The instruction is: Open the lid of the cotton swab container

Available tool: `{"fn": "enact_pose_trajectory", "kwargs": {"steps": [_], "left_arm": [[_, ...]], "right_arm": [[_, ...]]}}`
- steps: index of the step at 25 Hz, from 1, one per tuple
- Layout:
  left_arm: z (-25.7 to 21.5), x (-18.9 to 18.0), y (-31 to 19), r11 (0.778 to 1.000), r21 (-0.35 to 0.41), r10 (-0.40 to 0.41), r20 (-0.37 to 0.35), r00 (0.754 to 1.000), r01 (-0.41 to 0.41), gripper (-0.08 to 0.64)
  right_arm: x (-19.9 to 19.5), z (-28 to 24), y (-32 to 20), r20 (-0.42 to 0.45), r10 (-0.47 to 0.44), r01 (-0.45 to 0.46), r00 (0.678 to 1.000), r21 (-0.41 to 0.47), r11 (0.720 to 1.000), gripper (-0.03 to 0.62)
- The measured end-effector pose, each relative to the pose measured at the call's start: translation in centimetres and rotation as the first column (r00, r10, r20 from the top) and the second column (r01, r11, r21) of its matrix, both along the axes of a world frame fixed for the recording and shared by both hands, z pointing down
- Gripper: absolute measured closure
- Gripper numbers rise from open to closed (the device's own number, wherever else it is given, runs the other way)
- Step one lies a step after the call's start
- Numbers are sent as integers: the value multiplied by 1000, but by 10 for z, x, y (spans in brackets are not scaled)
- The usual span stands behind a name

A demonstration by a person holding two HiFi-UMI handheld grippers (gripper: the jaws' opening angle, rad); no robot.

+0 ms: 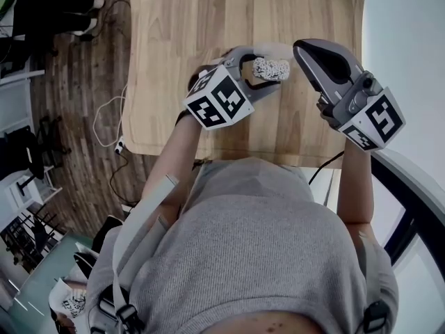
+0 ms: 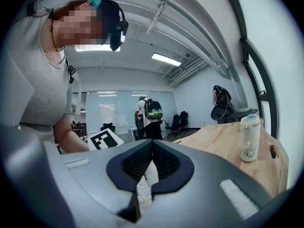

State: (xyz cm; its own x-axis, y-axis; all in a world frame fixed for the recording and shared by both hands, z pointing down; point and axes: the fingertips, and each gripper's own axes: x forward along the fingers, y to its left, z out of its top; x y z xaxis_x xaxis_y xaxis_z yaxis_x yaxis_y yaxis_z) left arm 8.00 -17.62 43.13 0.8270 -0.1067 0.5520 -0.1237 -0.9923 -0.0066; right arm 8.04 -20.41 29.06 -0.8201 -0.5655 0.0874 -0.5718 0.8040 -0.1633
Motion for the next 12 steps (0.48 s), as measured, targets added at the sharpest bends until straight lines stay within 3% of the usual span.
{"fn": "enact_pose_trajectory", "kwargs": {"steps": [12], "left_arm": [[19,7,-8,1000,-1,9,11,1000,-9,302]], "right_arm": [[14,16,3,1,19,-19,1000,-41,999,591]]}}
